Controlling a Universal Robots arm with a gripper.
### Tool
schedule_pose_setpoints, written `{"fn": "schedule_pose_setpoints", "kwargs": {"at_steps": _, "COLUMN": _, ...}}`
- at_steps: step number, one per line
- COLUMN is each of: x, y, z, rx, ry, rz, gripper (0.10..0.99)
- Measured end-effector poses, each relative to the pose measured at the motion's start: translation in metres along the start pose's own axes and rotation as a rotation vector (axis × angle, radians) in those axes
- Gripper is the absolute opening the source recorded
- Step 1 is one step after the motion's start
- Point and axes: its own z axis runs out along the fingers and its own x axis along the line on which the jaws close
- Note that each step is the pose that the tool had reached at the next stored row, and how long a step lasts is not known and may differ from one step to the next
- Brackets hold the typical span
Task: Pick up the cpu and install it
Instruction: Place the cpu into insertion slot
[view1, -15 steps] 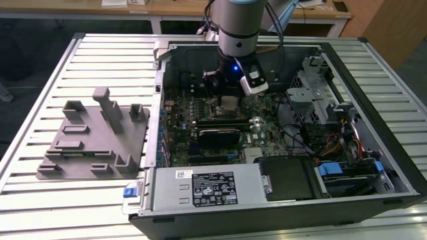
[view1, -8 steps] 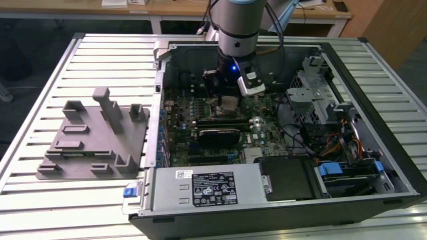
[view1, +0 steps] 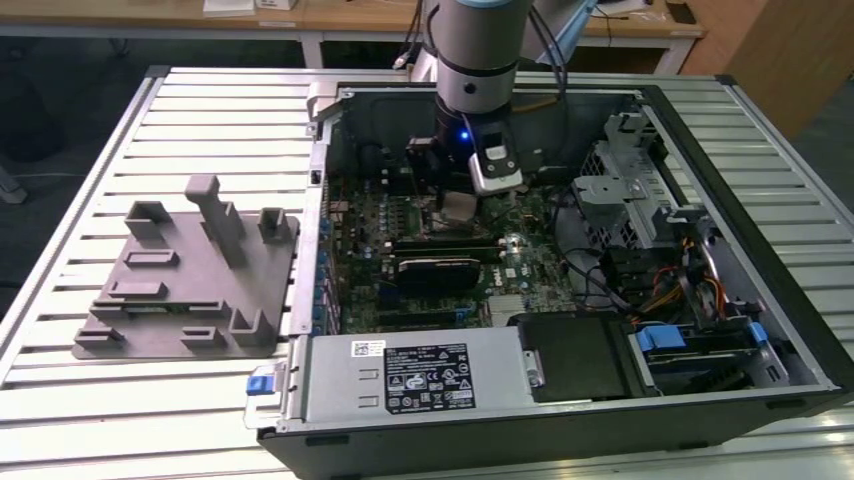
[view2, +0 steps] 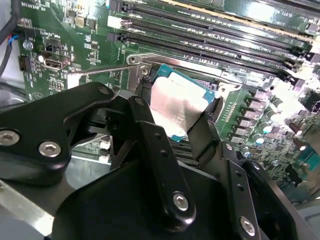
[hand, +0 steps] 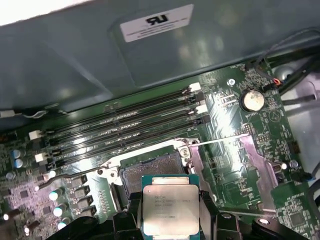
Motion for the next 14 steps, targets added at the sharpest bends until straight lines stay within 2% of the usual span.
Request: {"fn": "schedule_pose_setpoints", "kwargs": {"at_steps": 14, "x": 0.0, "y": 0.0, "z": 0.0, "rx": 0.002, "ry": -0.0062, "rz": 0.116, "gripper": 0.541}}
